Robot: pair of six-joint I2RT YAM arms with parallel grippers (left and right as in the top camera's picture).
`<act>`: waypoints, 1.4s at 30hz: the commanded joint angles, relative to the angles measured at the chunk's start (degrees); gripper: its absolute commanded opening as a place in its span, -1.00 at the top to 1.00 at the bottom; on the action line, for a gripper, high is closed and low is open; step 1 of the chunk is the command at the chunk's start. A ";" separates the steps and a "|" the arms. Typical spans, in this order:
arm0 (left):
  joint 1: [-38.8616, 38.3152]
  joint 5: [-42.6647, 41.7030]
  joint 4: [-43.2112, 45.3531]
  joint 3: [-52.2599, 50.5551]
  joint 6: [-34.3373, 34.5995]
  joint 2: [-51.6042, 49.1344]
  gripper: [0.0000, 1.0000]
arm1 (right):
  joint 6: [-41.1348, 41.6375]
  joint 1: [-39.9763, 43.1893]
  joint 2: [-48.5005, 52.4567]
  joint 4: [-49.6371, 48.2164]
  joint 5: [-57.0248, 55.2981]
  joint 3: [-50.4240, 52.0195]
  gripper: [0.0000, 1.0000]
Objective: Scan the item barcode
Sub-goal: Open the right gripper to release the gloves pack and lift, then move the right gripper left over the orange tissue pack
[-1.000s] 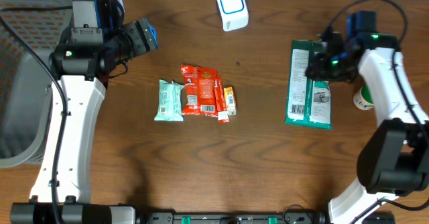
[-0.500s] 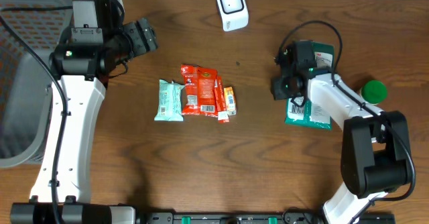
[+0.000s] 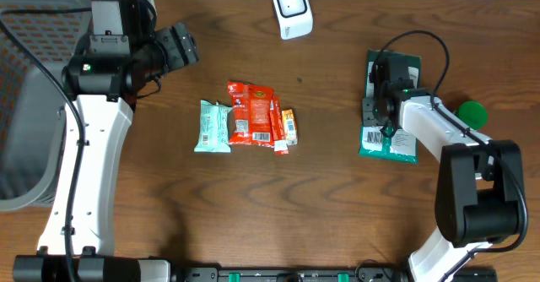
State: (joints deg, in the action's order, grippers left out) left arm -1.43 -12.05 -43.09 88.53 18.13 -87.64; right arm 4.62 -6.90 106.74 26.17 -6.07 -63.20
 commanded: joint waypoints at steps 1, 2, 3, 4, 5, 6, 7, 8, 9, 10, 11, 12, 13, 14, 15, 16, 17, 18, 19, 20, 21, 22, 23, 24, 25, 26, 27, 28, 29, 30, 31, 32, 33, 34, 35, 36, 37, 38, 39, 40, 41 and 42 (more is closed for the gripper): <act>0.17 0.13 0.02 0.20 -0.44 0.42 -0.75 | 0.90 -0.35 -3.08 -0.04 4.35 -0.50 0.03; 0.17 0.13 0.02 0.20 -0.44 0.42 -0.75 | 0.90 -0.59 -3.45 -0.28 7.28 -0.50 0.03; 0.17 0.13 0.02 0.20 -0.44 0.42 -0.75 | 0.92 -0.83 -3.61 -0.68 10.10 -0.50 0.04; 0.17 0.13 0.02 0.20 -0.44 0.42 -0.75 | 0.92 -1.11 -3.61 -1.05 12.85 -0.48 0.05; 0.17 0.13 0.02 0.20 -0.44 0.42 -0.75 | 1.16 -1.44 -3.48 -1.42 14.80 -0.48 0.07; 0.17 0.13 0.02 0.20 -0.44 0.42 -0.75 | 1.84 -1.84 -3.23 -1.73 15.61 -0.48 0.12; 0.17 0.13 0.02 0.20 -0.44 0.42 -0.75 | 2.64 -2.25 -2.95 -2.03 15.56 -0.46 0.15; 0.17 0.13 0.02 0.20 -0.44 0.42 -0.75 | 2.97 -2.64 -2.60 -2.36 15.32 -0.46 0.17; 0.17 0.13 0.02 0.20 -0.44 0.42 -0.75 | 3.08 -3.06 -2.05 -2.93 15.26 -0.42 0.19; 0.17 0.13 0.00 0.20 -0.44 0.42 -0.75 | 3.08 -3.37 -1.55 -3.34 15.13 -0.39 0.23; 0.17 0.13 0.02 0.20 -0.44 0.42 -0.76 | 3.08 -3.69 -0.92 -3.96 14.97 -0.37 0.28; 0.17 0.13 0.02 0.20 -0.44 0.42 -0.75 | 3.06 -4.00 0.17 -4.70 14.23 -0.37 0.32; 0.17 0.13 0.00 0.20 -0.44 0.42 -0.75 | 3.08 -4.07 0.90 -5.05 12.96 -0.37 0.41; 0.17 0.13 0.00 0.20 -0.44 0.42 -0.76 | 3.08 -4.07 1.49 -5.35 11.21 -0.37 0.48; 0.17 0.13 0.02 0.20 -0.44 0.42 -0.75 | 3.08 -3.93 2.01 -5.68 9.20 -0.37 0.50; 0.17 0.13 0.02 0.20 -0.44 0.42 -0.75 | 3.08 -3.76 2.27 -5.81 7.21 -0.37 0.52; 0.17 0.13 0.02 0.20 -0.42 0.42 -0.75 | 3.08 -3.56 2.36 -5.79 5.29 -0.37 0.53; 0.17 0.13 0.02 0.20 -0.44 0.42 -0.75 | 3.08 -3.30 2.36 -5.60 3.65 -0.37 0.55; 0.17 0.13 0.02 0.20 -0.44 0.42 -0.75 | 3.06 -3.13 2.34 -5.38 2.12 -0.37 0.55; 0.17 0.13 0.02 0.20 -0.44 0.42 -0.75 | 3.06 -2.86 2.34 -5.03 0.90 -0.37 0.55; 0.17 0.13 0.02 0.20 -0.42 0.42 -0.76 | 3.06 -2.69 2.34 -4.63 -0.02 -0.37 0.55; 0.17 0.13 0.02 0.20 -0.44 0.42 -0.75 | 3.08 -2.38 2.34 -4.20 -0.85 -0.37 0.55; 0.17 0.13 0.02 0.20 -0.44 0.42 -0.75 | 3.06 -1.97 2.34 -3.93 -1.33 -0.37 0.55; 0.17 0.13 0.02 0.20 -0.42 0.42 -0.75 | 3.04 -1.53 2.34 -3.85 -1.40 -0.37 0.54; 0.17 0.13 0.02 0.20 -0.44 0.42 -0.75 | 3.04 -1.01 2.32 -3.85 -1.38 -0.39 0.53; 0.17 0.13 0.02 0.20 -0.44 0.42 -0.75 | 3.04 -0.50 2.25 -3.85 -1.38 -0.39 0.53; 0.17 0.13 0.02 0.20 -0.44 0.42 -0.75 | 3.04 0.07 2.05 -3.85 -1.38 -0.44 0.52; 0.17 0.13 0.02 0.20 -0.42 0.42 -0.75 | 3.02 0.57 1.68 -3.87 -1.03 -0.48 0.51; 0.17 0.13 0.02 0.20 -0.44 0.42 -0.75 | 2.99 0.98 1.14 -3.89 -0.92 -0.52 0.49; 0.17 0.13 0.02 0.20 -0.44 0.42 -0.75 | 2.69 1.29 0.37 -3.89 -0.92 -0.61 0.48; 0.17 0.13 0.02 0.20 -0.44 0.42 -0.75 | 2.01 1.40 -0.57 -3.89 -0.92 -0.70 0.46; 0.17 0.13 0.02 0.20 -0.44 0.42 -0.75 | 1.40 1.44 -1.68 -3.80 -0.92 -0.90 0.45; 0.17 0.13 0.02 0.20 -0.44 0.42 -0.75 | 0.72 1.42 -3.02 -3.54 -0.92 -1.07 0.42; 0.17 0.13 0.02 0.20 -0.44 0.42 -0.76 | 0.35 1.22 -4.24 -3.10 -0.92 -1.22 0.38; 0.17 0.13 0.00 0.20 -0.44 0.42 -0.75 | -0.02 0.98 -5.81 -2.54 -0.79 -1.40 0.34; 0.17 0.13 0.02 0.20 -0.44 0.42 -0.75 | 0.00 0.72 -7.58 -1.79 -0.55 -1.55 0.30; 0.17 0.13 0.02 0.20 -0.44 0.42 -0.75 | -0.02 0.39 -9.33 -1.07 0.37 -1.64 0.26; 0.17 0.13 0.02 0.20 -0.44 0.42 -0.75 | -0.02 0.02 -11.26 -0.52 2.01 -1.66 0.22; 0.17 0.13 0.00 0.20 -0.44 0.42 -0.75 | 0.00 -0.33 -13.14 0.07 4.09 -1.66 0.18; 0.17 0.13 0.02 0.20 -0.44 0.42 -0.75 | 0.00 -0.79 -14.84 0.52 6.60 -1.66 0.16; 0.17 0.13 0.02 0.20 -0.44 0.42 -0.76 | 0.02 -1.36 -16.55 1.01 9.57 -1.66 0.10; 0.17 0.13 0.02 0.20 -0.44 0.42 -0.75 | 0.02 -2.05 -18.03 1.49 12.15 -1.66 0.04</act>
State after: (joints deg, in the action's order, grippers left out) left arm -1.43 -12.05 -43.09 88.53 18.13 -87.64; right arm 5.30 -7.01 93.78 26.79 -2.39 -63.37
